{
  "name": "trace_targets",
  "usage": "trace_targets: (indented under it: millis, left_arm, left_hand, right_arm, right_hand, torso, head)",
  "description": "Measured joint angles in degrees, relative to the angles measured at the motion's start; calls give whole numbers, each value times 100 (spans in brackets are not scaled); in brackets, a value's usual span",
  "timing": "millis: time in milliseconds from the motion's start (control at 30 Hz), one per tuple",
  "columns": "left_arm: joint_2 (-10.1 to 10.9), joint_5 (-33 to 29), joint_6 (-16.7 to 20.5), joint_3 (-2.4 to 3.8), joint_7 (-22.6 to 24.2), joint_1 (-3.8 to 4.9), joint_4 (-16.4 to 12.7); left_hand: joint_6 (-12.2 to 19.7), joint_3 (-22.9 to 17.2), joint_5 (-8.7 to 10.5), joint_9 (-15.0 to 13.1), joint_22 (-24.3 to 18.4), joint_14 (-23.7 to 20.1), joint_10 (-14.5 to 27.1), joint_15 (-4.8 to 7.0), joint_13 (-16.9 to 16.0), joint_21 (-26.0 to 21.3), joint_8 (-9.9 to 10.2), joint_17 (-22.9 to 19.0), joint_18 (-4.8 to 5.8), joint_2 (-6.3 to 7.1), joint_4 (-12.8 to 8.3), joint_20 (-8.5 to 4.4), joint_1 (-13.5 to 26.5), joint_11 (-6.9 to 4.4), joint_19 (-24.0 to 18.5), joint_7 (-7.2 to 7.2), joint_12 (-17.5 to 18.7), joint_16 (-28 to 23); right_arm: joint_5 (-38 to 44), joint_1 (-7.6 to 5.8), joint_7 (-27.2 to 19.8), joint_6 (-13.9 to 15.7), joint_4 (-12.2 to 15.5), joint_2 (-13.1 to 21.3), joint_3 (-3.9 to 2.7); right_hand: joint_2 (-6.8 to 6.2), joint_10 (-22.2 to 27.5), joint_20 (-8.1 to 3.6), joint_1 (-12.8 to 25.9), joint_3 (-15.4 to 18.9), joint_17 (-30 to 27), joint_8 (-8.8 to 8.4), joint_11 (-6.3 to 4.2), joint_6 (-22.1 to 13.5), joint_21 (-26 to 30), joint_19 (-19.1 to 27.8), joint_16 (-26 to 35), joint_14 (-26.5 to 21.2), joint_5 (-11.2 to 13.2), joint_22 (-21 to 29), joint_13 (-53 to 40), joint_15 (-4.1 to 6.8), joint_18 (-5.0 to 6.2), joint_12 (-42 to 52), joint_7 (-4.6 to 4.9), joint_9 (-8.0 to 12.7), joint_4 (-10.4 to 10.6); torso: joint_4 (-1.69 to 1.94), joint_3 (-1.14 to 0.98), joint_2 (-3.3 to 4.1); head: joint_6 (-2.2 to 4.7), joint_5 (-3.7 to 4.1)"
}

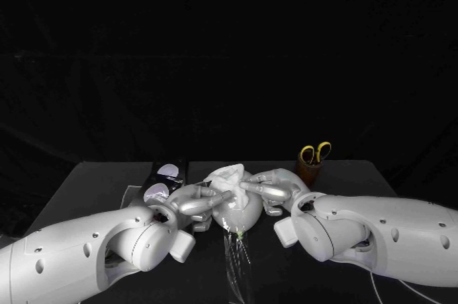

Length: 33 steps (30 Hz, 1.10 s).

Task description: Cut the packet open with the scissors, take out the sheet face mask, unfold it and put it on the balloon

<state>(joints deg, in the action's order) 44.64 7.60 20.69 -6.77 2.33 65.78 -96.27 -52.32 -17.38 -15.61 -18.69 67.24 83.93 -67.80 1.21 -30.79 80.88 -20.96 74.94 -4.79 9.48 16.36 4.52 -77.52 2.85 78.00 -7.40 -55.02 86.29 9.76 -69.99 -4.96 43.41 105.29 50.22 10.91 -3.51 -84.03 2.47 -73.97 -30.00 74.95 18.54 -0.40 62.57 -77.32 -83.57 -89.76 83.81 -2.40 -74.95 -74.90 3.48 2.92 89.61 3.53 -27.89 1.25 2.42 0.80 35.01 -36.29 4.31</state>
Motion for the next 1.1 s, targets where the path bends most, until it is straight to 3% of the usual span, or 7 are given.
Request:
trace_targets:
  millis: [200,367,533,667,900,1100]
  left_arm:
    - [-28,-30,0,0,29,-1,-3]
    - [-54,-79,0,-1,75,-1,-8]
    - [-72,-122,-3,-1,139,-2,-11]
    - [-87,-149,-11,-1,204,-2,-11]
    - [-98,-178,-24,-1,307,-3,-12]
    - [-104,-189,-30,-2,354,-4,-10]
  left_hand:
    - [165,111,546,79,19,0,1,0,0,0,80,0,0,0,15,0,0,1,0,-49,27,0]
    - [198,190,813,114,22,0,2,0,-5,22,109,0,0,0,15,0,0,2,0,-71,27,-5]
    - [249,311,1231,144,35,0,2,0,-29,24,146,0,0,-1,-39,0,-80,2,0,-79,27,-5]
    - [249,387,1251,152,36,0,2,0,-29,24,147,0,0,78,-55,0,-169,2,0,-79,27,-5]
    - [249,418,1251,154,36,0,3,0,-29,24,148,0,0,83,-55,0,-174,3,0,-79,27,-6]
    - [131,380,1251,156,36,0,-23,0,-66,24,124,0,0,-106,-93,0,-429,-22,0,-32,27,-7]
  right_arm:
    - [-208,0,-86,-46,-2,-72,-1]
    - [-359,0,-126,-87,-25,-142,-1]
    - [-461,0,-144,-114,-37,-174,-1]
    - [-514,2,-151,-125,-54,-203,-1]
    - [-562,2,-165,-134,-70,-232,-3]
    - [-577,0,-187,-134,-69,-232,-4]
  right_hand:
    - [0,0,0,0,-5,0,0,0,0,-40,1,2,0,-27,1,-3,-1,-10,20,0,0,-5]
    - [17,0,1,16,-5,-1,-1,0,-1,-40,1,5,0,-27,3,-4,-1,-30,20,-1,0,-5]
    - [23,0,1,23,-5,-5,-6,0,-1,-39,2,-5,-1,-27,4,-4,-1,-31,20,-1,0,-5]
    - [23,0,2,23,-5,-5,-15,1,-1,-39,2,-4,2,-26,4,-4,2,-32,19,-2,0,-6]
    - [23,0,10,22,-21,-4,1,1,-10,-39,10,-2,14,-23,2,-1,13,-33,19,-10,0,11]
    - [23,0,11,22,-21,0,1,1,-11,-38,11,0,13,-21,0,0,12,-33,18,-11,0,11]
  torso:
    - [-2,1,4]
    - [-2,1,5]
    - [-3,1,5]
    - [-3,1,5]
    - [-2,-2,6]
    - [-4,-3,7]
  head:
    - [49,-15]
    - [65,-24]
    - [66,-30]
    - [67,-31]
    - [62,-34]
    - [56,-31]
